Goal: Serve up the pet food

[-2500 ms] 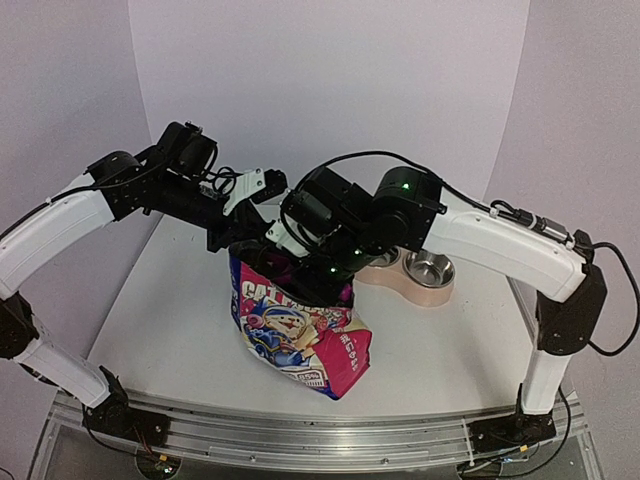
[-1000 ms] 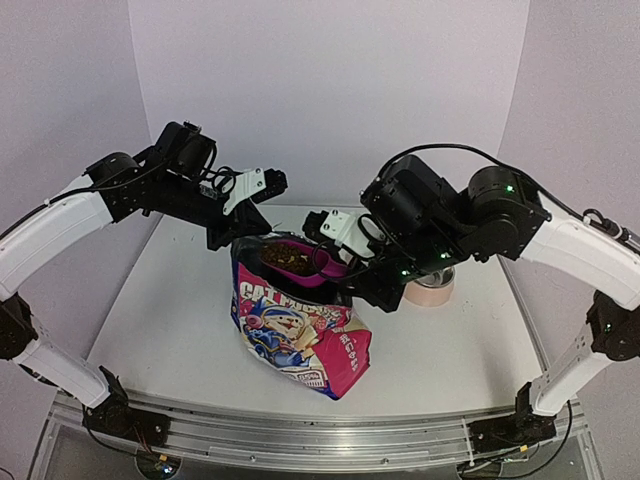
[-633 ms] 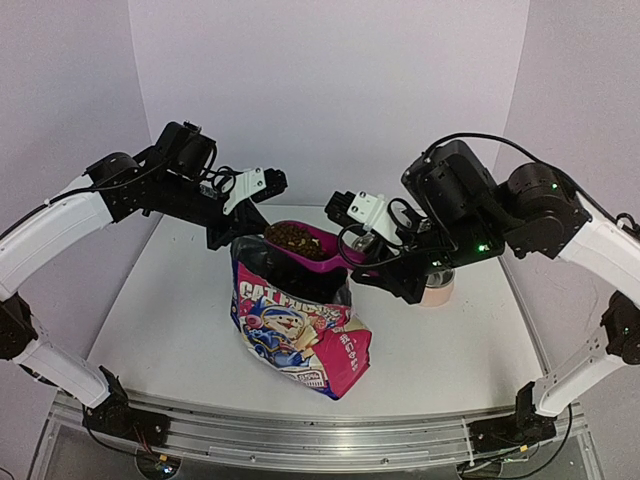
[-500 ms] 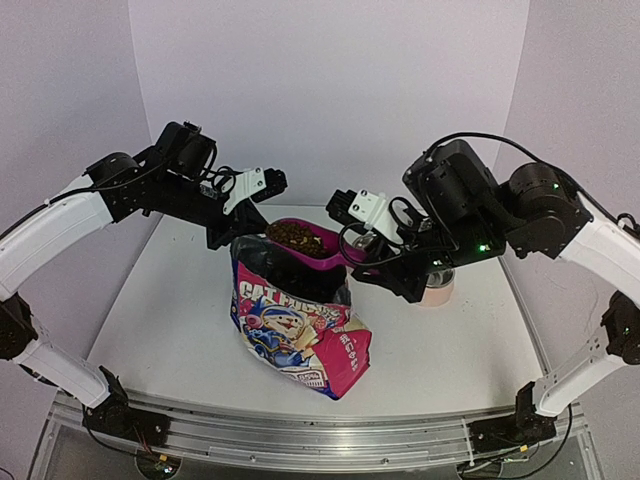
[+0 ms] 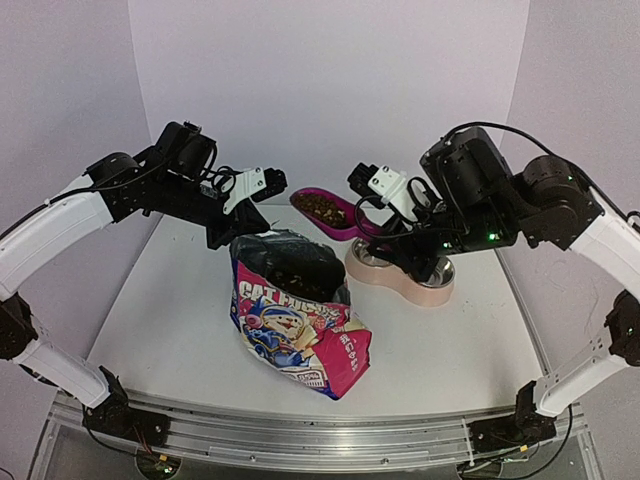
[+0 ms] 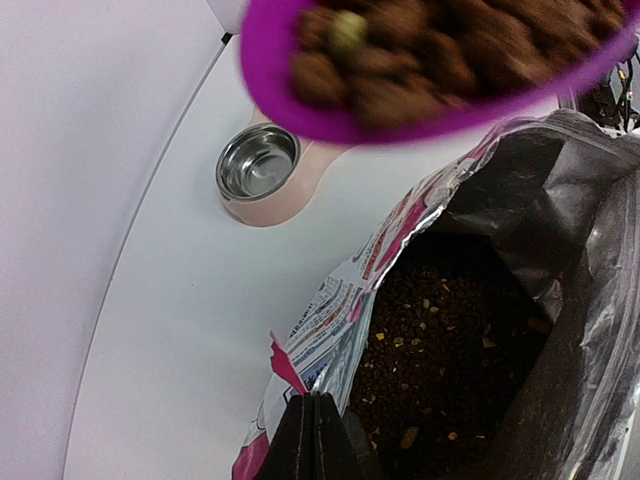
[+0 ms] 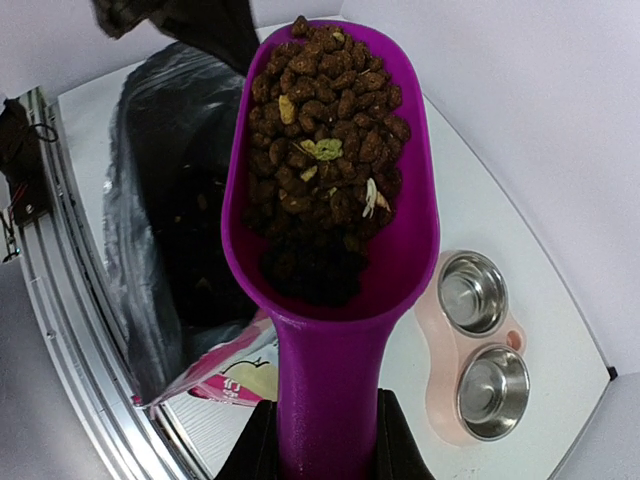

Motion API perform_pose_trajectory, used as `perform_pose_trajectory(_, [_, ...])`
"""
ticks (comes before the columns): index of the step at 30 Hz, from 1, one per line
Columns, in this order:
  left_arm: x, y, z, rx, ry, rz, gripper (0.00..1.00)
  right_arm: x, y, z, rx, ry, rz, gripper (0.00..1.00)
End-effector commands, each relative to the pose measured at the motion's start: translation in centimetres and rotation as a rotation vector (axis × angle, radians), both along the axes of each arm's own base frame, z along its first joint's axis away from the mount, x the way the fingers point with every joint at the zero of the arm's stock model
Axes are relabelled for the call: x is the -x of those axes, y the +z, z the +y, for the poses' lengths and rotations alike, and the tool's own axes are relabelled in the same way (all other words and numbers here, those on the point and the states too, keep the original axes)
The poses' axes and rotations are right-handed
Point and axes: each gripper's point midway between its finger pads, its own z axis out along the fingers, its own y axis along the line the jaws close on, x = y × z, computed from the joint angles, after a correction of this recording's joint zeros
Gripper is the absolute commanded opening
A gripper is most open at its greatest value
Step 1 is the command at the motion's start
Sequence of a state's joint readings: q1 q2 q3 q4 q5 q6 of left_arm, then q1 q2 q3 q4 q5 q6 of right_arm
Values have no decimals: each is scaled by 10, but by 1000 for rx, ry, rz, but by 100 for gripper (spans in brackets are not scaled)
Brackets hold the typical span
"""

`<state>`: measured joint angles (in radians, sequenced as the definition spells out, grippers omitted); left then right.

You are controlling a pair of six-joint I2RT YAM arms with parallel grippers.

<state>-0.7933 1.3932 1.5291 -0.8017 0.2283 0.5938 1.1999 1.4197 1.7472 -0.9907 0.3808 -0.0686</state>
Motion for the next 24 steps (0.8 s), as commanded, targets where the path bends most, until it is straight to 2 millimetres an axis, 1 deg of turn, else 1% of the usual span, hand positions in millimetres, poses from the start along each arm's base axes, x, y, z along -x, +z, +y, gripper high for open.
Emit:
perform_pose_trajectory(1, [-10,13,5,5,55,-37,0,-34,31,-19,-103,-147,-34,0])
perform_pose_trajectory(6, [-10,16,5,12,54,-40,0,-62,22,-21,-95,-204,3,0])
perform_pose_trajectory(9, [-9,18,5,15,53,-42,0,-83,16,-30,-85,-261,16,0])
perform_pose_trajectory(12, [-8,22,5,25,51,-45,0,-107,4,-49,-63,-331,33,0])
perform_pose_trajectory(15, [-8,24,4,33,47,-44,0,-127,-14,-67,-41,-372,75,0])
perform_pose_trajectory(16, [-8,25,4,35,46,-45,0,-131,-19,-69,-40,-368,88,0])
perform_pose_trajectory(19, [-6,28,4,45,41,-48,0,-140,-43,-86,1,-395,122,0])
perform_pose_trajectory(21, [-5,29,4,52,40,-48,0,-145,-58,-104,22,-434,143,0])
perform_pose_trajectory(22, [-4,31,4,57,38,-48,0,-146,-70,-115,38,-457,162,0])
perform_pose_trajectory(24, [-3,32,4,63,35,-46,0,-149,-83,-134,49,-497,170,0])
